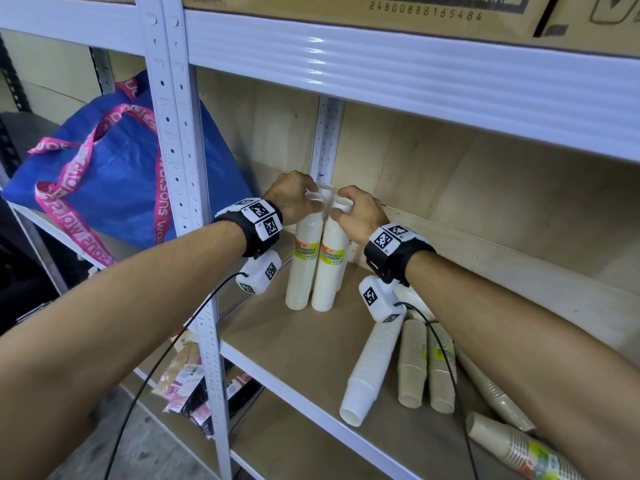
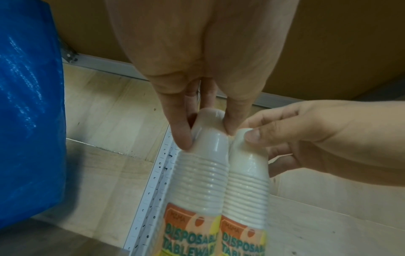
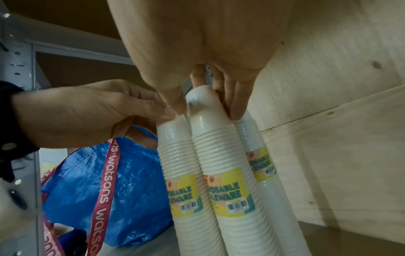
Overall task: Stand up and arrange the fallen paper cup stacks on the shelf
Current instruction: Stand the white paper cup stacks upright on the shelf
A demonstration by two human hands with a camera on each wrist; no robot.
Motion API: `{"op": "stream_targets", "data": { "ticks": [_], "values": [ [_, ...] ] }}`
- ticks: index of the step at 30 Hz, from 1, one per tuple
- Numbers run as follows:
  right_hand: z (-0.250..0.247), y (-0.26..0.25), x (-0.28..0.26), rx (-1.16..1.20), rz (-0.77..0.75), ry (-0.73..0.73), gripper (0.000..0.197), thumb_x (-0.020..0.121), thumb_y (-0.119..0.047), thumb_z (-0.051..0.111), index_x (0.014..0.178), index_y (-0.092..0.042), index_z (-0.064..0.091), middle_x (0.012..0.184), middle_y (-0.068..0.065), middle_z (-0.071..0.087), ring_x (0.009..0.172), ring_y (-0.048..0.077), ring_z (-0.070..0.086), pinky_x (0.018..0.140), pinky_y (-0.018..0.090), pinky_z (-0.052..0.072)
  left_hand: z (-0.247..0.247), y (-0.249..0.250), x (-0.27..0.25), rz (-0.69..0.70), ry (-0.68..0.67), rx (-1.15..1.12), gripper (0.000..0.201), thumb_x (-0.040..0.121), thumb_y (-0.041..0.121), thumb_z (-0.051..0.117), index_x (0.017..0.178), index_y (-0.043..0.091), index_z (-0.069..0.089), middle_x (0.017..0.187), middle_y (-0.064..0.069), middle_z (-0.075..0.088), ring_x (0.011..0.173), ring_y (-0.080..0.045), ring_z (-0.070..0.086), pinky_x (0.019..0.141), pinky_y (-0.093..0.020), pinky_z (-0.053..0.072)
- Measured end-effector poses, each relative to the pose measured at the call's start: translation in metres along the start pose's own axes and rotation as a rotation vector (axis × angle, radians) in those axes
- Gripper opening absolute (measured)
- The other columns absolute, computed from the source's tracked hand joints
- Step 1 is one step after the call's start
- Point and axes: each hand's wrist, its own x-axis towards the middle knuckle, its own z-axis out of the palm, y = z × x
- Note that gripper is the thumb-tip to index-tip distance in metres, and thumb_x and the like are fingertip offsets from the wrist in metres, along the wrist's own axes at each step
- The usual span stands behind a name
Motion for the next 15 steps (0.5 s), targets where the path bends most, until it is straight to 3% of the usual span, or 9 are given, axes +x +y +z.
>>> {"op": "stream_targets", "data": {
  "ticks": [7,12,15],
  "values": [
    [0.0005,0.0004,-0.0007,0.018,-0.008,-0.032,0.040,0.090,-0.015,0.056,0.130,-0.020,0.054,0.130,0.006,0.058,0.110,0.026,0.058,0.085,0.032,0.050,0.0026,0.0013,-0.0012,-0.026,-0.004,-0.017,0.035,0.083,0.025,0.075,0.115,0.013,0.068,0.113,-0.009,0.067,0.102,-0.026,0.063,0.091,-0.042,0.055],
    [-0.0010,0.0024,-0.0011,0.011,-0.025,-0.026,0.034,0.087,-0.016,0.059,0.121,-0.017,0.057,0.116,0.006,0.063,0.101,0.026,0.060,0.077,0.029,0.047,0.0011,0.0025,-0.0016,-0.052,-0.029,-0.017,0.038,0.081,0.029,0.077,0.115,0.019,0.064,0.112,-0.007,0.064,0.101,-0.026,0.062,0.089,-0.039,0.055],
    [-0.0074,0.0027,-0.0018,0.018,-0.009,-0.027,0.042,0.087,-0.018,0.062,0.128,-0.016,0.054,0.122,0.007,0.062,0.104,0.025,0.060,0.085,0.033,0.050,-0.0031,0.0071,-0.0017,-0.027,-0.025,-0.030,0.044,0.082,0.031,0.076,0.122,0.020,0.061,0.113,-0.006,0.063,0.102,-0.025,0.061,0.089,-0.038,0.053]
  ]
}}
